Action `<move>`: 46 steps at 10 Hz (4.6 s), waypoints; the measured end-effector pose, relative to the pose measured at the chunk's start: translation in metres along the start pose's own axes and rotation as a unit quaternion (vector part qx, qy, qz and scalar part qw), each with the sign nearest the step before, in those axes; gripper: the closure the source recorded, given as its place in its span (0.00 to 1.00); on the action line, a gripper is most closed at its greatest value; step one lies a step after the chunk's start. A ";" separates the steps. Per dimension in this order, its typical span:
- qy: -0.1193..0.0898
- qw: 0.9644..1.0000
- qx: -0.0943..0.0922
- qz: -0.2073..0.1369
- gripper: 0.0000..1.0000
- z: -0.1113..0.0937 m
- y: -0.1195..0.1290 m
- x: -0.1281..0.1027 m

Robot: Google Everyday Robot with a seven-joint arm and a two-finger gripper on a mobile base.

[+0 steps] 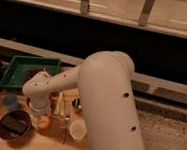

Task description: Place apple in table surface

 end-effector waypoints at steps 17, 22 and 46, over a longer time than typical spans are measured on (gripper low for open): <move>-0.034 0.963 0.116 0.240 1.00 -0.146 -0.163 0.093; -0.062 0.948 0.126 0.284 1.00 -0.182 -0.218 0.102; -0.045 0.937 0.110 0.329 0.44 -0.080 -0.313 0.044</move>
